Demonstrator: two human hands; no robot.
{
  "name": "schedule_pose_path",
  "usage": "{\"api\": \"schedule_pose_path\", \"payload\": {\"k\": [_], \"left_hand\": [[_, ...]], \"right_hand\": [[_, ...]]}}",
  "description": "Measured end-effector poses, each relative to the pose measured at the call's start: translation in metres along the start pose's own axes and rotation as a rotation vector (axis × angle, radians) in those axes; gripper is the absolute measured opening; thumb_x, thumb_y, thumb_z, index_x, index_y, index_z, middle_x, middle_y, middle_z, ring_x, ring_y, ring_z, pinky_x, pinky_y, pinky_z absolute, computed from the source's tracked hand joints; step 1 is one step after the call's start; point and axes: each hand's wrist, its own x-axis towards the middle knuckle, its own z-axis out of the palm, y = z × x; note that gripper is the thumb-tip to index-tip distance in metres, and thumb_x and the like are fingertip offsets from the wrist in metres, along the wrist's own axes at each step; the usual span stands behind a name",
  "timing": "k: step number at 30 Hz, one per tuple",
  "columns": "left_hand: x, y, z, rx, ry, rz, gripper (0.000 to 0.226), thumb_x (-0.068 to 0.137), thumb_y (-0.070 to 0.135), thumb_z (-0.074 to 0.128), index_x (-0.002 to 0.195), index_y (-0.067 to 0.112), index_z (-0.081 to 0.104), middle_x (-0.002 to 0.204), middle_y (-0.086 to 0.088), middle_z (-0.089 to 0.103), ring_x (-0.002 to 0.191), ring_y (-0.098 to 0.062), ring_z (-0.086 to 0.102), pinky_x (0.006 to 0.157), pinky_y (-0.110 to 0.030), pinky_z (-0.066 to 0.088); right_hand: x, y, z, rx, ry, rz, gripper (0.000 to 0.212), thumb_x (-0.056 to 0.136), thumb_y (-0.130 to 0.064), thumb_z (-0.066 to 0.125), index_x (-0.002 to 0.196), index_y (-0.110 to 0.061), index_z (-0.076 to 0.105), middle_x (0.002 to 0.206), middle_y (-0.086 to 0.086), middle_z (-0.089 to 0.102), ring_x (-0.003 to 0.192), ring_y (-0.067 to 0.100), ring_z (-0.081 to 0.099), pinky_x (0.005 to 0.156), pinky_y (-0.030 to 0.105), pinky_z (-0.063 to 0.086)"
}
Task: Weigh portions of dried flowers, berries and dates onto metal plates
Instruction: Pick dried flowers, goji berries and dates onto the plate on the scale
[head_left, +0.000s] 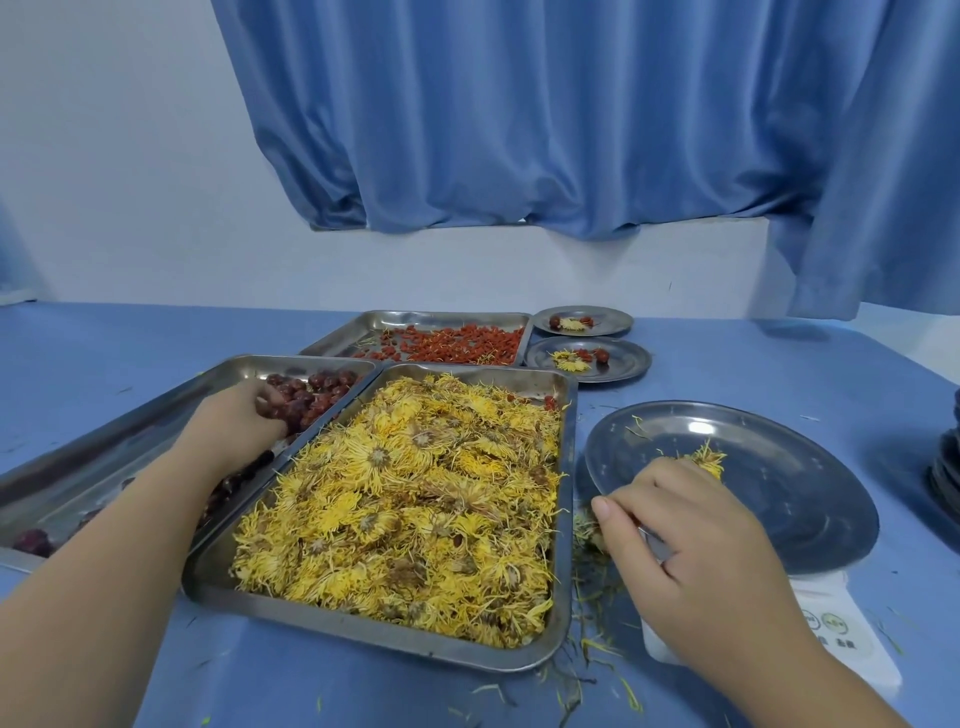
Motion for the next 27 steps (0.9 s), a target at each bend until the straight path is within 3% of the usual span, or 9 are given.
{"api": "schedule_pose_path", "payload": {"k": [5, 9, 11, 14, 16, 18, 23, 27], "left_hand": [[-0.028, 0.038, -0.017, -0.373, 0.046, 0.108, 0.019, 0.087, 0.020, 0.067, 0.101, 0.030, 0.061, 0.096, 0.001, 0.064, 0.064, -0.019, 0.060, 0.054, -0.028, 0.046], [-0.057, 0.091, -0.029, -0.443, -0.007, 0.231, 0.018, 0.089, 0.025, 0.066, 0.103, 0.037, 0.063, 0.101, 0.004, 0.064, 0.077, -0.012, 0.060, 0.061, -0.026, 0.041], [-0.074, 0.122, -0.032, -0.474, -0.068, 0.309, 0.019, 0.090, 0.026, 0.066, 0.103, 0.039, 0.065, 0.100, 0.006, 0.066, 0.084, -0.013, 0.064, 0.064, -0.022, 0.044], [-0.101, 0.170, -0.029, -0.498, -0.179, 0.439, 0.017, 0.089, 0.030, 0.067, 0.101, 0.042, 0.068, 0.098, 0.007, 0.069, 0.080, -0.008, 0.065, 0.065, -0.017, 0.048], [-0.116, 0.200, -0.019, -0.435, -0.239, 0.535, 0.016, 0.089, 0.034, 0.065, 0.103, 0.043, 0.068, 0.096, 0.011, 0.067, 0.075, 0.000, 0.062, 0.063, -0.016, 0.046], [-0.127, 0.227, -0.004, -0.344, -0.278, 0.622, 0.017, 0.089, 0.036, 0.064, 0.105, 0.041, 0.067, 0.097, 0.017, 0.065, 0.082, 0.005, 0.059, 0.069, -0.017, 0.045], [-0.138, 0.274, 0.034, -0.050, -0.394, 0.808, 0.022, 0.091, 0.039, 0.060, 0.110, 0.029, 0.068, 0.097, 0.013, 0.061, 0.090, -0.004, 0.057, 0.079, -0.026, 0.049], [-0.136, 0.289, 0.051, 0.190, -0.456, 0.869, 0.026, 0.090, 0.050, 0.057, 0.105, 0.030, 0.065, 0.090, 0.017, 0.050, 0.087, -0.009, 0.053, 0.074, -0.028, 0.045]], "right_hand": [[0.002, -0.001, -0.005, 0.120, 0.076, 0.097, 0.030, 0.089, -0.035, 0.044, 0.067, -0.022, 0.060, 0.068, -0.012, 0.044, 0.067, 0.008, 0.046, 0.061, 0.020, 0.035], [0.006, 0.001, -0.016, 0.280, 0.199, 0.315, 0.010, 0.089, -0.022, 0.057, 0.082, -0.028, 0.063, 0.080, -0.012, 0.055, 0.080, 0.005, 0.052, 0.067, 0.010, 0.037], [0.009, 0.002, -0.023, 0.407, 0.286, 0.461, 0.016, 0.087, -0.019, 0.059, 0.084, -0.035, 0.060, 0.084, -0.010, 0.057, 0.080, 0.003, 0.054, 0.068, 0.006, 0.038], [0.012, 0.009, -0.034, 0.587, 0.411, 0.643, 0.020, 0.088, -0.012, 0.058, 0.085, -0.032, 0.060, 0.080, -0.004, 0.059, 0.069, 0.000, 0.054, 0.061, 0.005, 0.040], [0.013, 0.015, -0.043, 0.670, 0.490, 0.713, 0.022, 0.088, -0.007, 0.055, 0.085, -0.028, 0.061, 0.073, -0.003, 0.056, 0.059, -0.002, 0.051, 0.054, 0.004, 0.039], [0.013, 0.020, -0.050, 0.709, 0.559, 0.759, 0.024, 0.088, -0.006, 0.052, 0.084, -0.028, 0.061, 0.075, 0.001, 0.057, 0.060, 0.003, 0.051, 0.053, 0.006, 0.039], [0.011, 0.029, -0.060, 0.768, 0.662, 0.832, 0.026, 0.087, -0.007, 0.050, 0.084, -0.030, 0.062, 0.075, 0.004, 0.054, 0.064, 0.013, 0.048, 0.059, 0.023, 0.042], [0.010, 0.028, -0.060, 0.799, 0.651, 0.869, 0.027, 0.086, -0.007, 0.050, 0.081, -0.031, 0.062, 0.068, 0.004, 0.051, 0.057, 0.013, 0.046, 0.056, 0.028, 0.041]]}}
